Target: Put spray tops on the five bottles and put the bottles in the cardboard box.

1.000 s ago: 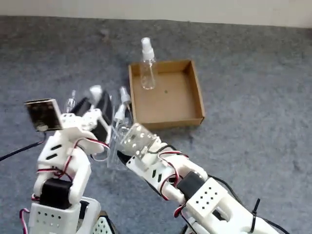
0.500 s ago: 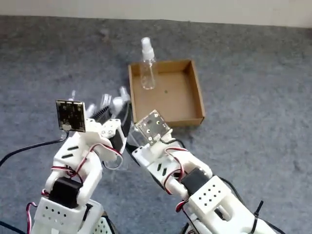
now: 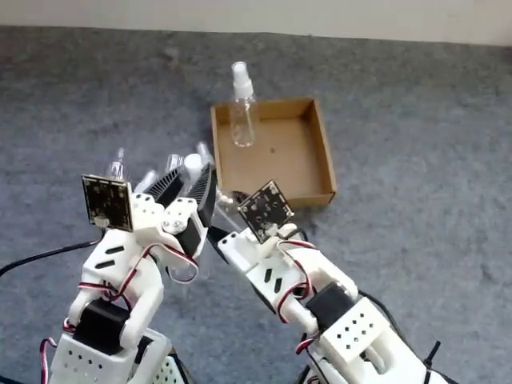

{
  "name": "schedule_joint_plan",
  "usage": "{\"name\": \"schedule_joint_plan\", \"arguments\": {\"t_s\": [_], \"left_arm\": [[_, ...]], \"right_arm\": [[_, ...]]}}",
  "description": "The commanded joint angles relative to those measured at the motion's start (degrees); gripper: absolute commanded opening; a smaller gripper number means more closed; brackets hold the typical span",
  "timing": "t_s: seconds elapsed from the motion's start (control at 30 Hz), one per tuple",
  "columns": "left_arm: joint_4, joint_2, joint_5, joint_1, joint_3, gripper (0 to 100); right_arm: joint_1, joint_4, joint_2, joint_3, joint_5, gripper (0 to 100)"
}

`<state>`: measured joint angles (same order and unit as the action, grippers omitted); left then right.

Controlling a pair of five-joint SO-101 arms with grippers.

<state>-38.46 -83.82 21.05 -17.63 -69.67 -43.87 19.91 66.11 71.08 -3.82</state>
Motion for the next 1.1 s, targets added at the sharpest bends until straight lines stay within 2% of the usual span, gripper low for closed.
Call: {"name": "schedule_joint_plan", "arguments": {"t_s": [0.0,0.13,0.33,0.43,0.53,0.67,0.87,1.07], "left_arm": [[-1.5,0.6,-3.7,-6.1,-1.5,0],[-1.3,0.6,-6.9,-9.2,-3.0,0],[-1.5,0.6,-7.1,-9.0,-2.5,1],[-1.8,0.6,-7.3,-8.8,-1.1,7],[-5.0,0.4,-9.4,-7.2,1.2,15],[-8.5,0.0,-9.7,-5.0,4.2,14],[-8.9,0.0,-13.1,-0.2,5.0,14],[-8.9,0.0,-13.2,0.2,5.1,14]], "right_arm": [[1.4,-2.2,4.2,-2.9,0.7,0.3],[1.4,-2.1,4.4,-2.7,0.4,0.3],[1.5,-2.1,4.4,-2.6,0.4,0.3],[1.7,-2.1,4.4,-2.5,0.3,0.3],[2.9,-2.1,4.2,-2.5,0.3,0.3],[5.1,-2.1,4.2,-1.7,0.3,0.3],[5.1,-2.3,4.1,-1.0,0.2,0.3],[7.5,-2.4,4.0,-1.0,0.1,0.3]]}}
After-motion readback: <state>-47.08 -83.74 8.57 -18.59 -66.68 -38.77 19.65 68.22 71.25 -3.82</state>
